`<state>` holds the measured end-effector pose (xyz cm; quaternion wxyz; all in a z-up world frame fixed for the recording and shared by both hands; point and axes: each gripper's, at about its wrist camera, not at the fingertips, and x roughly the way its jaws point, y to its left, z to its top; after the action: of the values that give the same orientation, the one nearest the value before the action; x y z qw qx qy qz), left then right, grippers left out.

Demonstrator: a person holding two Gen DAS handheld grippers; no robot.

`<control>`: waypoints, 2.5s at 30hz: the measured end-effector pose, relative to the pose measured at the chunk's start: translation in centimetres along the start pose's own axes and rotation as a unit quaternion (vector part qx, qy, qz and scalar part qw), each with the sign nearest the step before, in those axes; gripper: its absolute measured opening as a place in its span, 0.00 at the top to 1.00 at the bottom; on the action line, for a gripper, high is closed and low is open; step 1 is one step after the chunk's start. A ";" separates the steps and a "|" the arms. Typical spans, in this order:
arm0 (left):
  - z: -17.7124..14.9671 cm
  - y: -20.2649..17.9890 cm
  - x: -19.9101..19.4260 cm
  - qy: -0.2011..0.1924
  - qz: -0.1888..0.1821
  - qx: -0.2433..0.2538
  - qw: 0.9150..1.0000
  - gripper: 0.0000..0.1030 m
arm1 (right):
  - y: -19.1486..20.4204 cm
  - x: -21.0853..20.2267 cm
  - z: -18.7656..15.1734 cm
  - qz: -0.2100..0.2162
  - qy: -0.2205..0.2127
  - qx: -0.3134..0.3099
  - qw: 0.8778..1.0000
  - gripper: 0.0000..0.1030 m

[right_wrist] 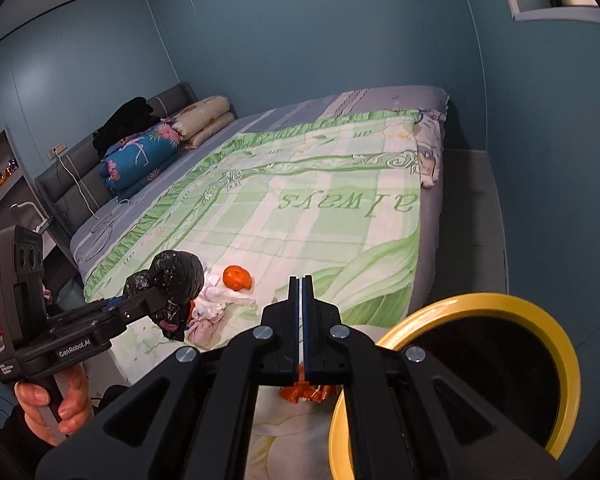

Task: Collect trash
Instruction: 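Lower the black plastic bag into the bin and open the left gripper, then move both grippers back over the trash pile on the bed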

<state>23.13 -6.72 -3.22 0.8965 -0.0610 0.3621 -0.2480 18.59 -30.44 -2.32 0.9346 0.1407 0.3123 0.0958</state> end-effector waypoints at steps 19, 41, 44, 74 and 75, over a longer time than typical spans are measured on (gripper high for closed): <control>-1.2 -9.7 5.4 0.066 -0.062 0.080 0.993 0.73 | -6.8 -8.6 1.8 -0.046 -0.129 0.065 0.988 1.00; -4.2 -18.6 11.8 0.133 -0.110 0.159 0.972 0.62 | -10.7 -11.5 0.9 -0.048 -0.182 0.098 0.977 0.99; -4.4 -18.2 11.7 0.128 -0.111 0.153 0.974 0.43 | -10.7 -11.5 1.0 -0.051 -0.182 0.099 0.977 0.99; -4.3 8.1 -4.0 0.018 0.153 -0.035 0.988 0.24 | 1.4 -3.7 1.7 0.028 -0.064 -0.027 0.997 0.98; -4.8 8.7 -4.2 0.020 0.154 -0.040 0.987 0.24 | 2.0 -3.2 1.5 0.032 -0.057 -0.032 0.997 0.98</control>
<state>20.75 3.25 -6.64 0.9133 -0.0348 0.3949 -0.0937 16.86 -29.68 1.28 0.9513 0.1255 0.2508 0.1280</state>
